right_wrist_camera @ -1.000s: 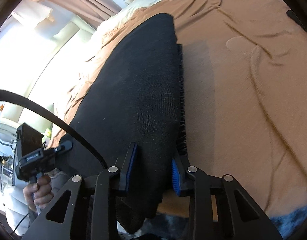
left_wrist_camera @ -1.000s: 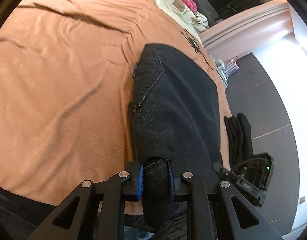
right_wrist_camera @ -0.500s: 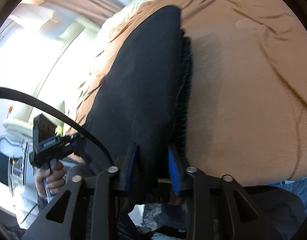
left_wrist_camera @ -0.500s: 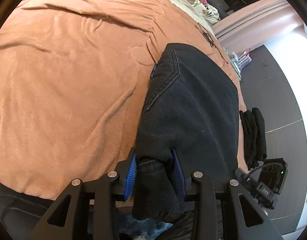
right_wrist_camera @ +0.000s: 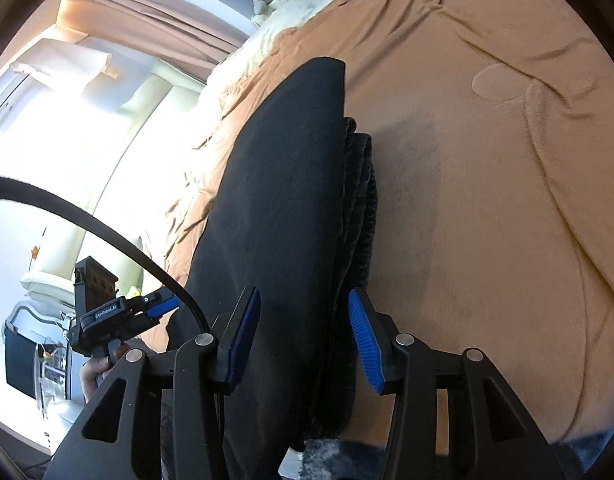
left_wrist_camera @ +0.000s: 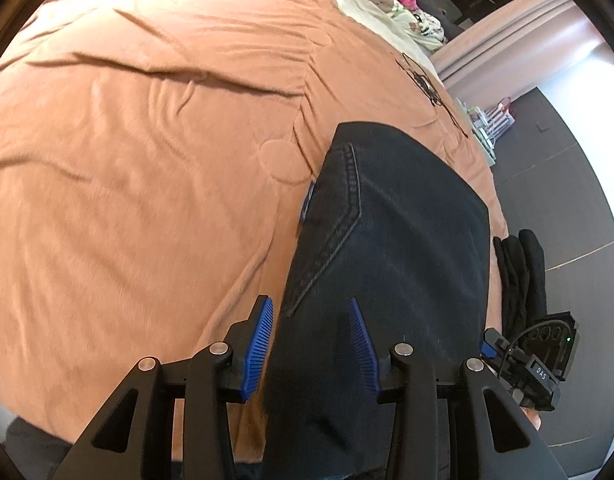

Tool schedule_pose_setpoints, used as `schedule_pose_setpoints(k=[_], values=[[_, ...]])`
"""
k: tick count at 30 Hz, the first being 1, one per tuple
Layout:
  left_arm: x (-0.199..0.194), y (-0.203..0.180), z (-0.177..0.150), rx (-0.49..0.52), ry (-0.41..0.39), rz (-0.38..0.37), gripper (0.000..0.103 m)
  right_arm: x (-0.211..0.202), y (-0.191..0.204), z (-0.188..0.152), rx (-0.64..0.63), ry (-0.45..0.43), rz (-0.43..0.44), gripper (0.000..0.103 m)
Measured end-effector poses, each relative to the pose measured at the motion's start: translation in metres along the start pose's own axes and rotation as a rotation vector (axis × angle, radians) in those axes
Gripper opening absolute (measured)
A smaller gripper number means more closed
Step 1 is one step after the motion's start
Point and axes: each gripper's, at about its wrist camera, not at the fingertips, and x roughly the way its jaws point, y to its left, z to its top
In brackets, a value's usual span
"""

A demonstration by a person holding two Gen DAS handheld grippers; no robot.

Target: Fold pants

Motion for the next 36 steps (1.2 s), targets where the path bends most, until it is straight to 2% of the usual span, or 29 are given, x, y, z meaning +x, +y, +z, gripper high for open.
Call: schedule_pose_setpoints(k=[9,21,24,26,31,33,36], values=[[0.026,-0.014,0.032,0.056,0.03,0.005,0.042,0.025,-0.022,0.043,0.037,0.006,-0.011,0.044],[0.059,-0.03,0.073,0.127,0.065,0.002,0.042,0.033,-0.033,0.064,0.056,-0.02,0.025,0.044],[0.067,-0.033,0.082,0.133,0.071,-0.01,0.042,0.033,-0.04,0.069,0.076,-0.039,0.059,0.044],[0.069,-0.034,0.087,0.136,0.071,-0.013,0.042,0.034,-0.046,0.069,0.103,-0.048,0.076,0.044],[0.075,-0.041,0.099,0.159,0.069,-0.018,0.043,0.042,-0.064,0.058,0.166,-0.05,0.027,0.041],[0.08,-0.044,0.104,0.174,0.066,-0.014,0.05,0.045,-0.065,0.054,0.175,-0.039,0.001,0.038],[0.092,-0.046,0.111,0.177,0.077,-0.006,0.051,0.041,-0.062,0.046,0.162,-0.045,-0.001,0.037]])
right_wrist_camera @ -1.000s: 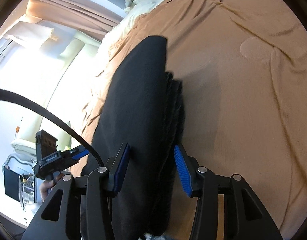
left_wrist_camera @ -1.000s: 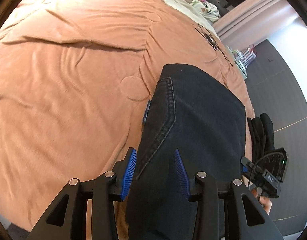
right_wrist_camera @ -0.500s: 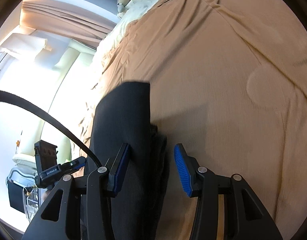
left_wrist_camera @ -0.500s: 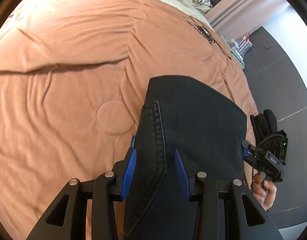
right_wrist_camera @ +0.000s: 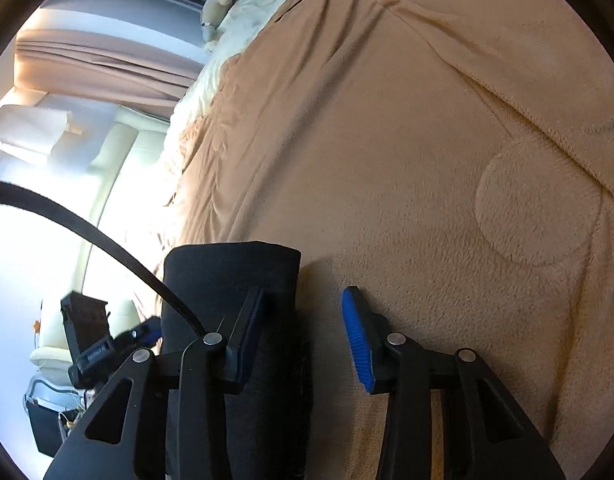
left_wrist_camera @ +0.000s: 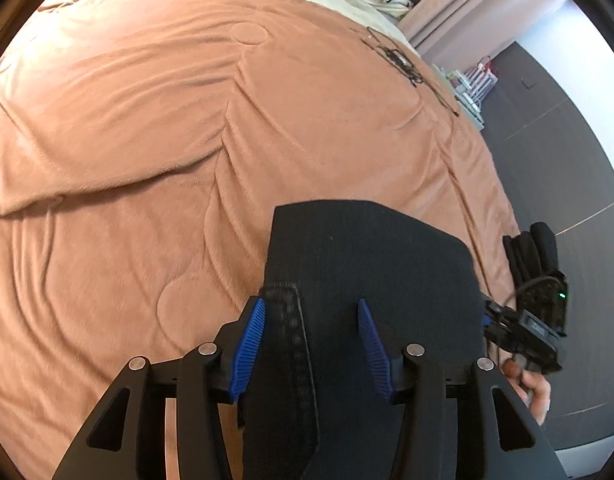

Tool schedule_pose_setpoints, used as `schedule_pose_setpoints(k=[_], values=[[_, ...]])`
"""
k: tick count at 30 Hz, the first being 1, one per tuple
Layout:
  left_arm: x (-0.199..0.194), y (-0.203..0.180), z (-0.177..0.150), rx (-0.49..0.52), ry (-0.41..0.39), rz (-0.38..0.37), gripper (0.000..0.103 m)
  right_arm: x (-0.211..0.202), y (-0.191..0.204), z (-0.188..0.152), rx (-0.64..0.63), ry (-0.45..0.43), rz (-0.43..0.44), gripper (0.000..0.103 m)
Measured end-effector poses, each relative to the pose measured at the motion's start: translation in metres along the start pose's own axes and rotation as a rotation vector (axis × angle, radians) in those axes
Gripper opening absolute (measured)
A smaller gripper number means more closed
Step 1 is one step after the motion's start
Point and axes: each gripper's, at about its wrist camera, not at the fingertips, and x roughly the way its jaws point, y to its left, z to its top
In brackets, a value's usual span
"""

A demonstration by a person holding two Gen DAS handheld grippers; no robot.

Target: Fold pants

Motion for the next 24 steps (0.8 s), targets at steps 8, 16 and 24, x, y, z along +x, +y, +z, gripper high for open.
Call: schedule_pose_setpoints(k=[8,16,24], values=[[-0.002,0.0,0.001,0.017,-0.026,0.008,0.038,-0.03,-0.002,-0.032,0.002,-0.002,0.122,0.054],[-0.007,0.005,-0.013,-0.015,0.016,-0.006,0.051,-0.038,-0.028,-0.061,0.004,0.107,0.164,0.075],[-0.011,0.012,-0.034,-0.038,0.042,-0.031,0.052,-0.038,-0.03,-0.069,-0.019,0.148,0.136,0.075]])
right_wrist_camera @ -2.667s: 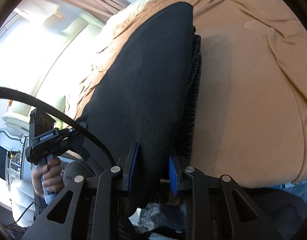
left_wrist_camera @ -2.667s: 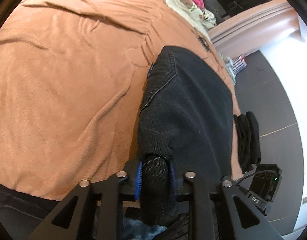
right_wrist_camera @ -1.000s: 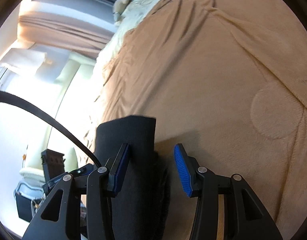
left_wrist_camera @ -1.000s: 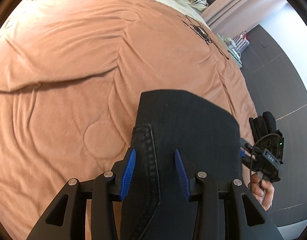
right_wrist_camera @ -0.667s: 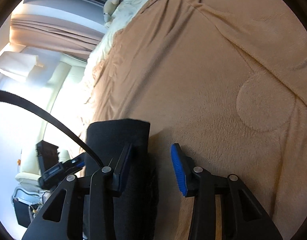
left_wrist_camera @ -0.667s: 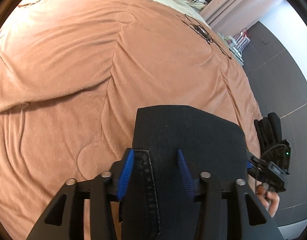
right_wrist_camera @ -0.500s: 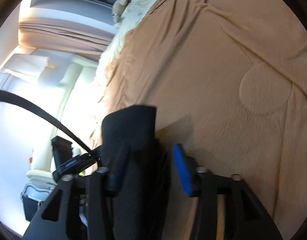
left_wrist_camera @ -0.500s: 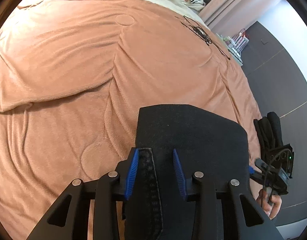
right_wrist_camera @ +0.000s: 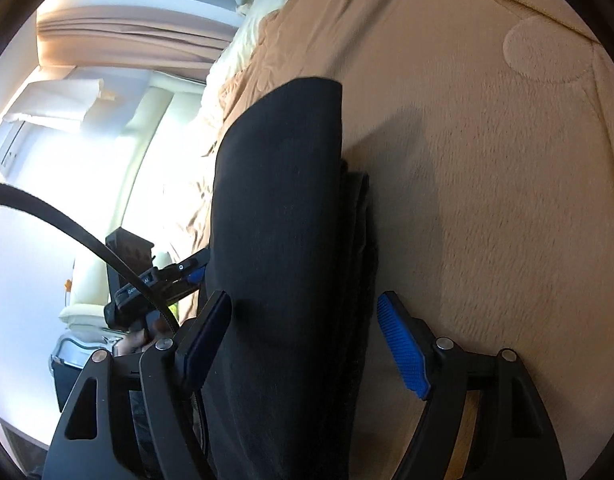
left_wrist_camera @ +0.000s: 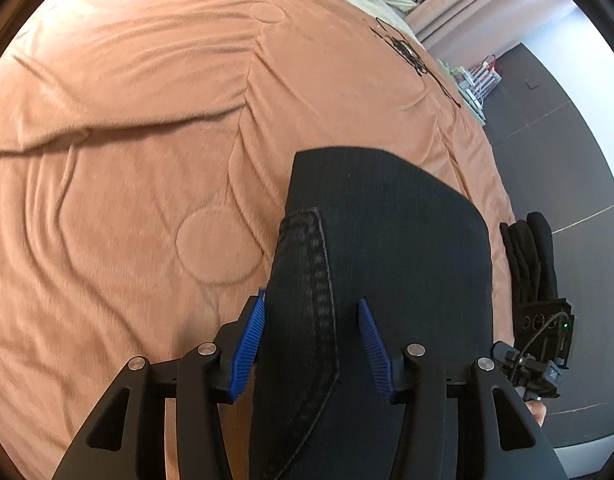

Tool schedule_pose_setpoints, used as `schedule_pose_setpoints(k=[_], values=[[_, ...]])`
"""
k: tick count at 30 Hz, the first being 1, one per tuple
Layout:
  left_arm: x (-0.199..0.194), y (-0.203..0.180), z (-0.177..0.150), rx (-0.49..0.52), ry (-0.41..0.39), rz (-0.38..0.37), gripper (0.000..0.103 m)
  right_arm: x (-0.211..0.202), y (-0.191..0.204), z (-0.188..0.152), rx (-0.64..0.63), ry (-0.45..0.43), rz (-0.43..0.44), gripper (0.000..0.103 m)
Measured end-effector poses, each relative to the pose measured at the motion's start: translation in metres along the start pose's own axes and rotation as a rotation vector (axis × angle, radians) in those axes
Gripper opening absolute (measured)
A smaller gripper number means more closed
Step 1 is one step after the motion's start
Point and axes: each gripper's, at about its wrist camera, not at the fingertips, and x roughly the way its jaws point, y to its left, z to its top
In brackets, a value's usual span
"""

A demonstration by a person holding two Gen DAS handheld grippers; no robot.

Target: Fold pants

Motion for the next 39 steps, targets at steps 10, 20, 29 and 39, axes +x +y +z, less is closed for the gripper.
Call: schedule_pose_setpoints(k=[10,20,29,39], values=[[0.003,0.003,-0.012,0.003,0.022,-0.008,0.056,0.018,0.017,0.024,-0.008,0.047,-0.022,0.075],[0.013,0.008,-0.008,-0.014,0.021,-0.032,0.059,0.017,0.008,0.042,-0.009,0.031,0.076,0.042],[0.004,0.006,-0.015,0.02,0.023,-0.04,0.054,0.005,-0.003,0.032,-0.01,0.042,0.05,0.041],[0.013,0.021,-0.024,-0.022,0.065,-0.107,0.062,0.012,-0.002,0.047,0.008,0.1,0.066,0.055]])
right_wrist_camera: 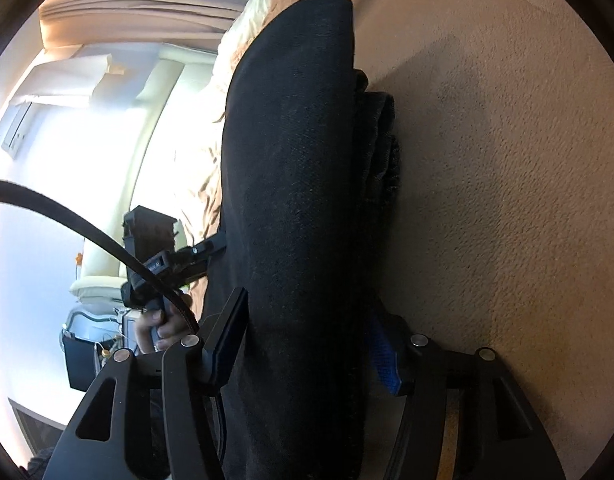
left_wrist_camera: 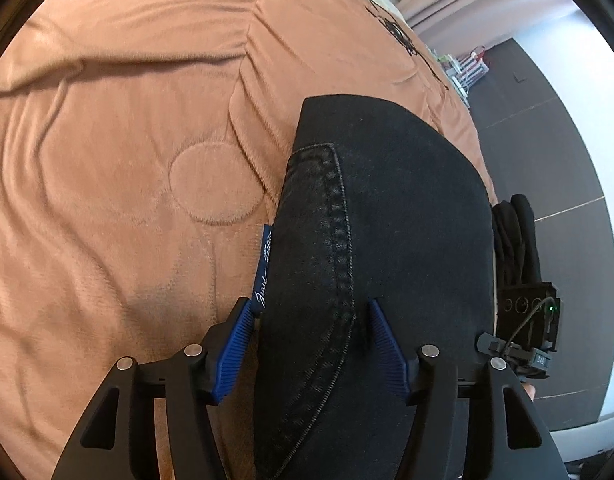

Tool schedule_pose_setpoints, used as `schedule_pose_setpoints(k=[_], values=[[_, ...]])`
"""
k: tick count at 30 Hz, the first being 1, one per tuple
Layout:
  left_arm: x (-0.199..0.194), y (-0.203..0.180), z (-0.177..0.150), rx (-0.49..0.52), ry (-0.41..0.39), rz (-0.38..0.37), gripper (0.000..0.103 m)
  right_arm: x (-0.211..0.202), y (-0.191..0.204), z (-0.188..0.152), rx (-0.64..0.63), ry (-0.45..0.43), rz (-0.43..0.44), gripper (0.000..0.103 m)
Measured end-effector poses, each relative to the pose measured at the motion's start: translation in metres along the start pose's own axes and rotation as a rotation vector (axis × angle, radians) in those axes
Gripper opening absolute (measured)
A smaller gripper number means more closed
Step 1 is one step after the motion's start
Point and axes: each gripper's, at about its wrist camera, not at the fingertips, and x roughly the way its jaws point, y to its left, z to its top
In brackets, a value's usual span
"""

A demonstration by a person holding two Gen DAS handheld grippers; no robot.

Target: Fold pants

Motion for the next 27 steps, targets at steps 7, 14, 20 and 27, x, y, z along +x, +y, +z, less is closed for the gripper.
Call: schedule_pose_setpoints(k=[7,14,20,27], values=[[-0.008,-0.003,-0.004,0.015,-0.024,-0.038,0.043,0.003,0.003,0.018,-0.029,-0.023,0.035,0.033],[-0.032,-0.018,-0.01,0.04,-0.057,-0.049,0.033,-0.009,0.026,0.021,-0.132,-0.065,0.016,0.026],[-0.057,-0.034,-0.024,0.063,-0.095,-0.071,0.033,-0.025,0.051,0.023,-0.188,-0.087,0.0,0.024],[-0.085,-0.07,-0.042,0.105,-0.15,-0.12,0.032,-0.058,0.083,0.024,-0.255,-0.13,-0.042,0.024]])
